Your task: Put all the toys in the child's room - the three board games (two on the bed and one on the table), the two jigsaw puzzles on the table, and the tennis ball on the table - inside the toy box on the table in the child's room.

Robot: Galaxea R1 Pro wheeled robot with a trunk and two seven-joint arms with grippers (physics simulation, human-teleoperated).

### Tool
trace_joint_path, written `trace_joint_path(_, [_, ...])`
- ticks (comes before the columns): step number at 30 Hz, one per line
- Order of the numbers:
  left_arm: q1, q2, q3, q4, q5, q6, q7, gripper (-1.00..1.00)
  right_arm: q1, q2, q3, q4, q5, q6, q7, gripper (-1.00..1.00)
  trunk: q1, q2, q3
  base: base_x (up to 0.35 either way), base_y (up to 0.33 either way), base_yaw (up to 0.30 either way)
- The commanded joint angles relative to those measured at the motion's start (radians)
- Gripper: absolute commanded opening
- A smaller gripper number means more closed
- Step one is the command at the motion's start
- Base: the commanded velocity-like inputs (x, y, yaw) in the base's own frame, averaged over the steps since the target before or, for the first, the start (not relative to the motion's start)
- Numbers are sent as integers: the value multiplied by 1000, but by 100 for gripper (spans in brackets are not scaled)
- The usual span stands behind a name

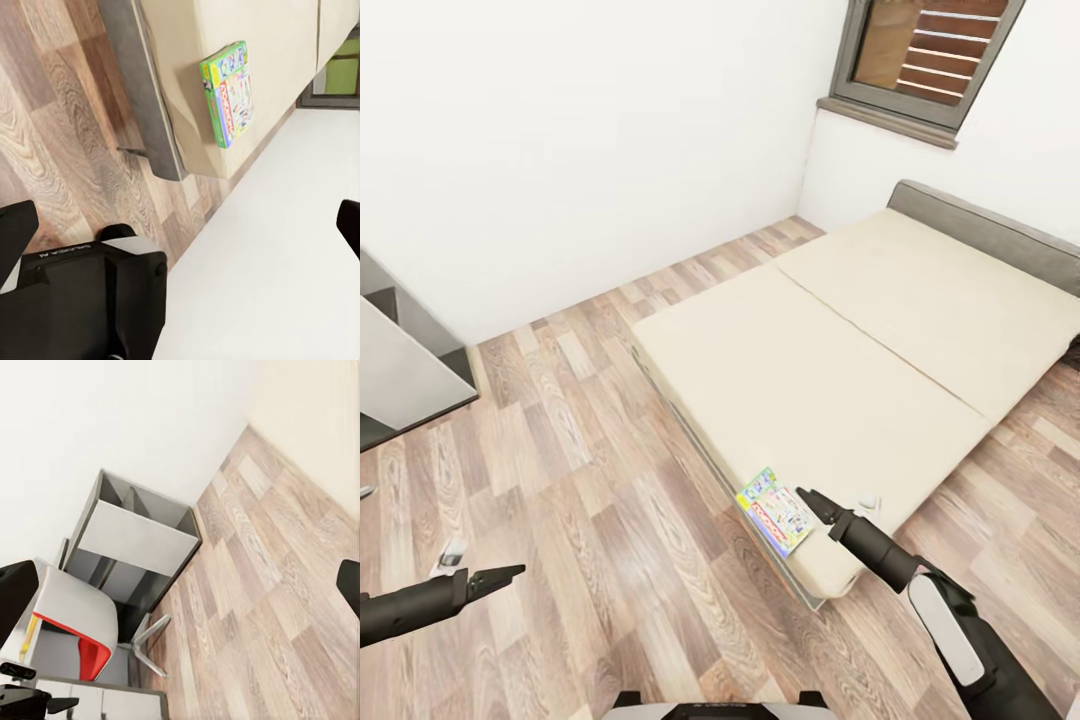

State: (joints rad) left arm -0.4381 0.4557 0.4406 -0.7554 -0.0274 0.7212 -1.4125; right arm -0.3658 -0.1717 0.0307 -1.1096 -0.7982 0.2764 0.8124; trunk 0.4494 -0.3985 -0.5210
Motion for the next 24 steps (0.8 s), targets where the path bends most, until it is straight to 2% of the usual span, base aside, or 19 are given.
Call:
trace_joint_path(1, [-1, 0, 2, -1, -3, 11, -5, 100, 3, -1, 2, 0, -11, 3, 0, 100, 1, -2, 0, 0, 0, -86])
trace_joint_path(24, [-1, -1, 3, -11, 0, 11, -8, 100, 8, -10, -3, 8, -14, -8, 3, 100, 1, -2, 37, 0, 0, -82])
